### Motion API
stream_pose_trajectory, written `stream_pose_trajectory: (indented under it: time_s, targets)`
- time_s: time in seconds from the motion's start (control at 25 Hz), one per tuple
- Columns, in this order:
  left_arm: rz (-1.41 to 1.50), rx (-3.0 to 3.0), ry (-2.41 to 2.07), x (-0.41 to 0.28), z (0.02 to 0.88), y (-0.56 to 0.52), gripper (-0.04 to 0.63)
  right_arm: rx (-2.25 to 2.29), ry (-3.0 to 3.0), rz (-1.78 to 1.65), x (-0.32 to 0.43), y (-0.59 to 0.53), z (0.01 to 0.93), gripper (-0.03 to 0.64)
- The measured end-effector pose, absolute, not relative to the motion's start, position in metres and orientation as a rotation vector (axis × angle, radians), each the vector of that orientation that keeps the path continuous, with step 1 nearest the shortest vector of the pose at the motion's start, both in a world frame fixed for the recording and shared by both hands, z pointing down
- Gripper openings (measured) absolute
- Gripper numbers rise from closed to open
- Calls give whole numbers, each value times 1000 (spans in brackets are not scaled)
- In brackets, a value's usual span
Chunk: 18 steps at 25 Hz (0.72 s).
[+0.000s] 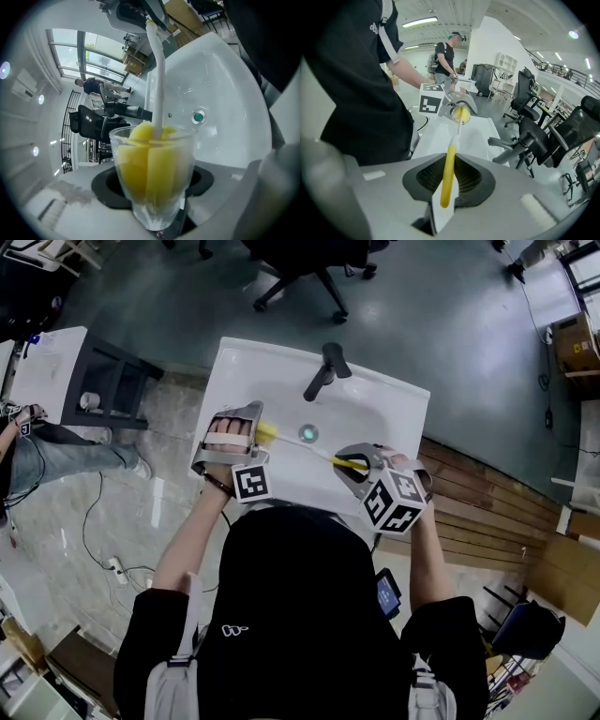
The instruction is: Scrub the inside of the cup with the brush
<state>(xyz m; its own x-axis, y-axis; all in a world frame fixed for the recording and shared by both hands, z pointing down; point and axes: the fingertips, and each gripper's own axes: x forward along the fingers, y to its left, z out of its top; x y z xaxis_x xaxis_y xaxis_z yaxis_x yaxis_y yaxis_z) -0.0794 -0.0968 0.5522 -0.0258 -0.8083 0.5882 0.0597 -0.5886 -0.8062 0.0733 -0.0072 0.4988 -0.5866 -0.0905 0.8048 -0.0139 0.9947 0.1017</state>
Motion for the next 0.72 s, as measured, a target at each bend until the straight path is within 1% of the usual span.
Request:
stream_pose_trajectory:
  time_s: [0.52,0.72]
  targets:
    - [-1690,-1571,823,-78,551,-103,276,62,-2212,-106,50,-11,499,55]
    - [-1716,-1728,841,-81,568,-95,276,83,-2244,-90,45,-14,491,55]
